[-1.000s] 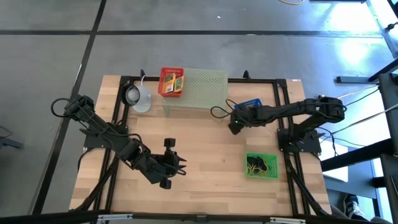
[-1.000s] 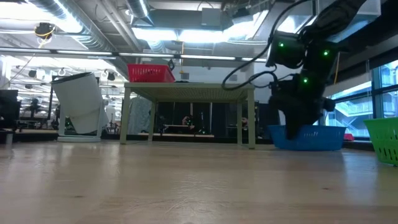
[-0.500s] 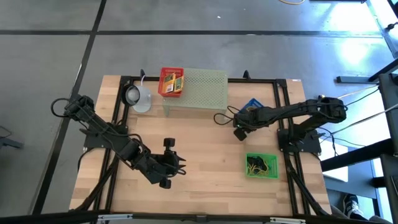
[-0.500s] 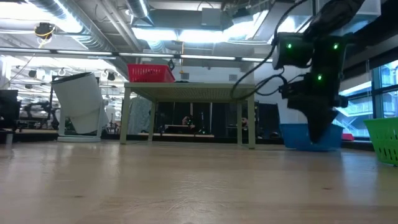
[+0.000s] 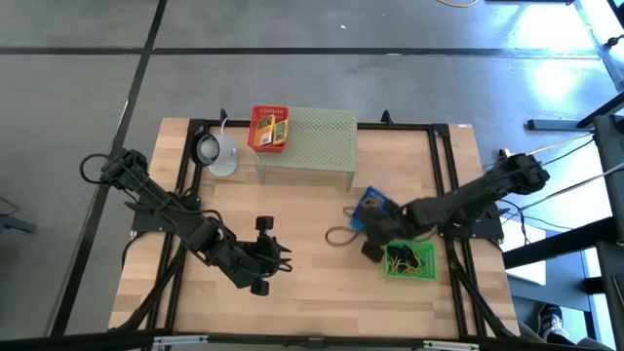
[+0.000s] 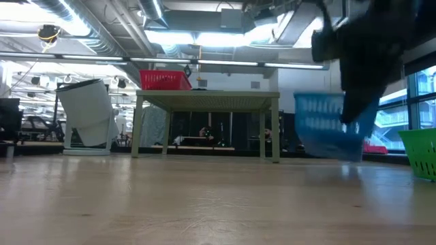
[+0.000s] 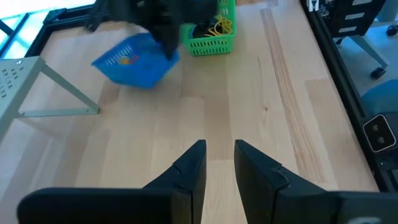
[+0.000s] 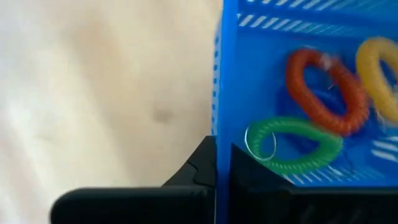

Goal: Pick & Place Office Desk Supplies
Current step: Put the blue bin on the shelf

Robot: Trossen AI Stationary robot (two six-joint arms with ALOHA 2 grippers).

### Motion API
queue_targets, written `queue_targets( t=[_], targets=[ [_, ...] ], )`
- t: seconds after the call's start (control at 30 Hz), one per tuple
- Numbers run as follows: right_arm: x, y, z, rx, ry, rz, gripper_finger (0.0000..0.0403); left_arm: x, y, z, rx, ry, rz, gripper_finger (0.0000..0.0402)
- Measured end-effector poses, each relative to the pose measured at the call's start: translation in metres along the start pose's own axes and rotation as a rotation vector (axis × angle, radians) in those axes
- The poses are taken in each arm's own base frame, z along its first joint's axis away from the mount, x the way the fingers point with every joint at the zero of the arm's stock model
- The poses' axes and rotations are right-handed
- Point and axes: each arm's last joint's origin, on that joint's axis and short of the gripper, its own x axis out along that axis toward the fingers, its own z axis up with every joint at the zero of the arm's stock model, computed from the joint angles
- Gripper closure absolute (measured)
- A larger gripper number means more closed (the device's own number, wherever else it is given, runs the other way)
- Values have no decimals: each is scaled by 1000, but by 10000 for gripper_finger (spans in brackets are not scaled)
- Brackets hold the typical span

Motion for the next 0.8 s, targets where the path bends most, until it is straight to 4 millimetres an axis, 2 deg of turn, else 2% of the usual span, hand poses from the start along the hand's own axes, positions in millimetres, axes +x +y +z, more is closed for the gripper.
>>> queue_targets(
  t=[0.23, 0.43, 0.63, 0.8],
  targets=[
    [-1, 58, -2, -105, -209, 150, 397, 0, -1, 0, -13, 1, -15, 327],
    [24, 94, 17, -275, -238, 123, 397, -3, -7, -1, -53, 13, -77, 327],
    [48, 114, 46, -444, -240, 86, 392, -11, -18, -5, -29, 11, -117, 327],
    [57, 116, 70, -485, -230, 110, 391, -19, -29, -9, 1, 9, -151, 327]
  ],
)
